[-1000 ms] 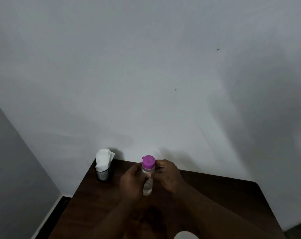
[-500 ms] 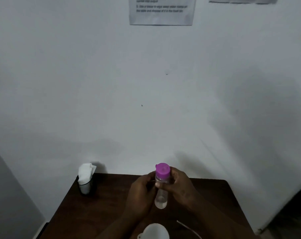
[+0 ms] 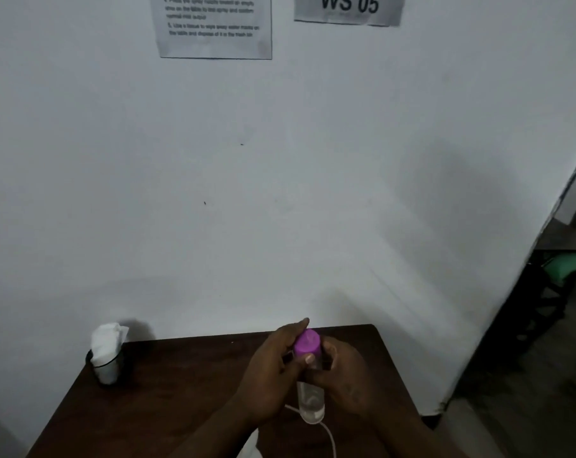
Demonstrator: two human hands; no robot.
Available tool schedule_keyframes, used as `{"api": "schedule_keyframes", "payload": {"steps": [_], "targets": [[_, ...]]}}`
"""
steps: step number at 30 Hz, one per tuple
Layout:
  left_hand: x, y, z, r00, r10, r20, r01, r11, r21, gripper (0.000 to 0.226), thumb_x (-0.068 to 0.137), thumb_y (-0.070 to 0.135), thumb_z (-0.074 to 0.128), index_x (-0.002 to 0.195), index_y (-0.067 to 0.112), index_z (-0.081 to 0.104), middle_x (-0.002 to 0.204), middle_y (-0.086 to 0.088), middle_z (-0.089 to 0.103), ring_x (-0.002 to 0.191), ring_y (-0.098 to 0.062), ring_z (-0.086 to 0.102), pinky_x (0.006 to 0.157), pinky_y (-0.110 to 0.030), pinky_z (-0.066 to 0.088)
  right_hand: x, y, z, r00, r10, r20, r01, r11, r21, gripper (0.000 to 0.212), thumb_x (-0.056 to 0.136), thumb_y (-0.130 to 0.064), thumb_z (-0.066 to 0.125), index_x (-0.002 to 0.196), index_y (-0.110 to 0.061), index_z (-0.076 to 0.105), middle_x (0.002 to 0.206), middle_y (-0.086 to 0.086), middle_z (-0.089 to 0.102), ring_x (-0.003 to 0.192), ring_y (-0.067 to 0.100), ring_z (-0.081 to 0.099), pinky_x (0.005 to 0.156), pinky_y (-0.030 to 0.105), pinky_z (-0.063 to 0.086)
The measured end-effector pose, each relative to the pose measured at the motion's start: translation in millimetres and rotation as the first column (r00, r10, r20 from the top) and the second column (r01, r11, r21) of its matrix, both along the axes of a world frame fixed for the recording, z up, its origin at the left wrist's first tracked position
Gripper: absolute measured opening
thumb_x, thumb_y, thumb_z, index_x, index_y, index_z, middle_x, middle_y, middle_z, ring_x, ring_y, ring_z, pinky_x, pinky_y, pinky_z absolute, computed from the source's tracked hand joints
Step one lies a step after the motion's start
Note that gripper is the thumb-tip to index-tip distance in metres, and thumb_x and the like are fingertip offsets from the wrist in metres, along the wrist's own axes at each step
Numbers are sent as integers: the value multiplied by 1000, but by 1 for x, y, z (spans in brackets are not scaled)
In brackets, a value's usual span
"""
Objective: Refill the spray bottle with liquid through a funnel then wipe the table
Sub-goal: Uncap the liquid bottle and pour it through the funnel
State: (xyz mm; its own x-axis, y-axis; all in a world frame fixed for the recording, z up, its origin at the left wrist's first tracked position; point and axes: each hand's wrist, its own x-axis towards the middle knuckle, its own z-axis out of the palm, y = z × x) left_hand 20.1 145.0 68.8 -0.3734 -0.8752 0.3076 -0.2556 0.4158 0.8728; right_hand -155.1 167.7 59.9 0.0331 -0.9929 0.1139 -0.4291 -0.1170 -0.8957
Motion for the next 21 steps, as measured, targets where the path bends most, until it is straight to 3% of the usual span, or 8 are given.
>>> {"api": "schedule_keyframes", "payload": {"steps": [8,14,16,18,21], "targets": [[-32,13,-6,997,60,55,-57,996,-63,44,87,20,74,127,34,61,122,19,62,116,-5,61,96,-35,54,-24,17,-20,992,-118,-47,117,993,-9,39,71,-42,87,106,-40,70,93,-28,72,93,-12,65,76,7,49],[-49,21,-8,981,191,17,-191,981,-14,46,64,42,89,103,36,65,103,16,69,97,-5,66,84,-33,58,-24,23,-36,984,-176,-3,176,984,24,43,70,-25,90,93,-48,60,80,-30,70,85,-15,65,71,6,48],[-52,24,-7,979,205,16,-205,979,9,58,57,50,89,106,37,62,105,16,68,98,-4,65,83,-31,58,-25,24,-35,985,-171,-6,171,985,20,45,69,-25,90,92,-48,59,80,-26,68,84,-17,63,71,5,48],[-53,30,-6,983,183,24,-183,982,41,72,60,55,86,124,41,55,116,19,62,106,0,62,89,-26,55,-29,25,-35,986,-167,9,167,986,29,40,72,-21,88,92,-44,62,83,-21,69,85,-16,64,72,7,49],[-55,35,-7,989,145,-6,-144,985,93,51,79,39,77,126,39,57,123,14,60,110,1,61,96,-29,54,-33,27,-33,988,-150,31,149,988,28,34,71,-32,86,98,-39,67,93,-14,75,90,-5,69,80,19,57]]}}
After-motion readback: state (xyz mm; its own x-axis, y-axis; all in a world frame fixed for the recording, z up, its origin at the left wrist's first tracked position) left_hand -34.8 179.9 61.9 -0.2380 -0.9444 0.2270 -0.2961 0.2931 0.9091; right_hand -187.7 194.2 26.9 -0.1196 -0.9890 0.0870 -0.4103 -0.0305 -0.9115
